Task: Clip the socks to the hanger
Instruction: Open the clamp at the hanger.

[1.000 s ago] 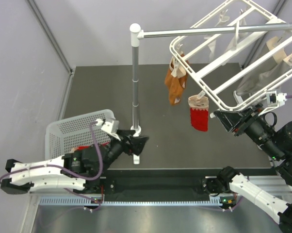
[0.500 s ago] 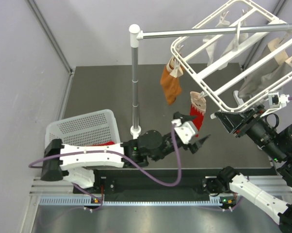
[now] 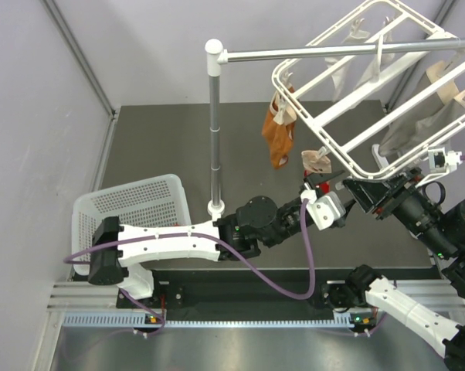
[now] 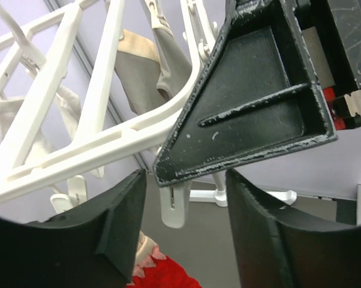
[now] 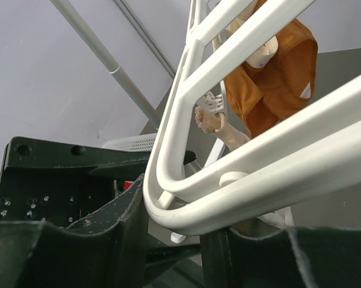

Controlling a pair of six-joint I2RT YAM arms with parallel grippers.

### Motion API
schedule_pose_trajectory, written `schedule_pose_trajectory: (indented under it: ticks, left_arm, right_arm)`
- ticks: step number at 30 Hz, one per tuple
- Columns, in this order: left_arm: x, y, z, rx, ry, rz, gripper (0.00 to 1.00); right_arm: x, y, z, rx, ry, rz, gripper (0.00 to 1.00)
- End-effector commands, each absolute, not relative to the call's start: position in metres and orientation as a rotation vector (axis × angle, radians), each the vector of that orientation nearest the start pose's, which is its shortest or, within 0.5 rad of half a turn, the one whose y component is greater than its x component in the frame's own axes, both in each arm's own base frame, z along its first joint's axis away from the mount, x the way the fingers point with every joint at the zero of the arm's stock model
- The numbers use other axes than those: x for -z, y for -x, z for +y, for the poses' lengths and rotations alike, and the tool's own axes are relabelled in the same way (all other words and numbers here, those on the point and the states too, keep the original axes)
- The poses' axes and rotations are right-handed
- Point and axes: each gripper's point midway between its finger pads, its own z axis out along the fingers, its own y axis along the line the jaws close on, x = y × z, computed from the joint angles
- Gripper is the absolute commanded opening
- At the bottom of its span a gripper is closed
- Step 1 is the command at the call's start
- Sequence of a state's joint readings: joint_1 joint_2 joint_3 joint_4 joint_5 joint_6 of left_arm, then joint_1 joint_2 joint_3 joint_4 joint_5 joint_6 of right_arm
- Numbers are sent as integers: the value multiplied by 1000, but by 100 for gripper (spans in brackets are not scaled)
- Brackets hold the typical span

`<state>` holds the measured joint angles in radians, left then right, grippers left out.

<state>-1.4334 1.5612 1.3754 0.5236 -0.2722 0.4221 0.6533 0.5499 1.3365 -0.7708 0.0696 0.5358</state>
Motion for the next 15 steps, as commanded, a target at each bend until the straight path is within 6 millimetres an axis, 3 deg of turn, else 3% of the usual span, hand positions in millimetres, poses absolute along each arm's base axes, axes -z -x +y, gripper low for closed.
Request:
schedule_pose_trajectory:
  ticks: [1, 11, 14, 15]
  left_arm:
    - [-462, -133, -493, 724, -822, 882, 58]
    - [-444, -141, -502, 717, -846, 973, 43]
    - [-444, -144, -503, 721, -834, 999, 43]
    - [-445, -144, -503, 730, -832, 1001, 37]
  right_arm:
    - [-439, -128, 110, -873, 57, 1616, 0]
    - [-446, -125, 109, -887, 53, 1597, 0]
    - [-448, -123, 107, -889, 49, 1591, 0]
    - [-448, -123, 108, -891, 51, 1590, 0]
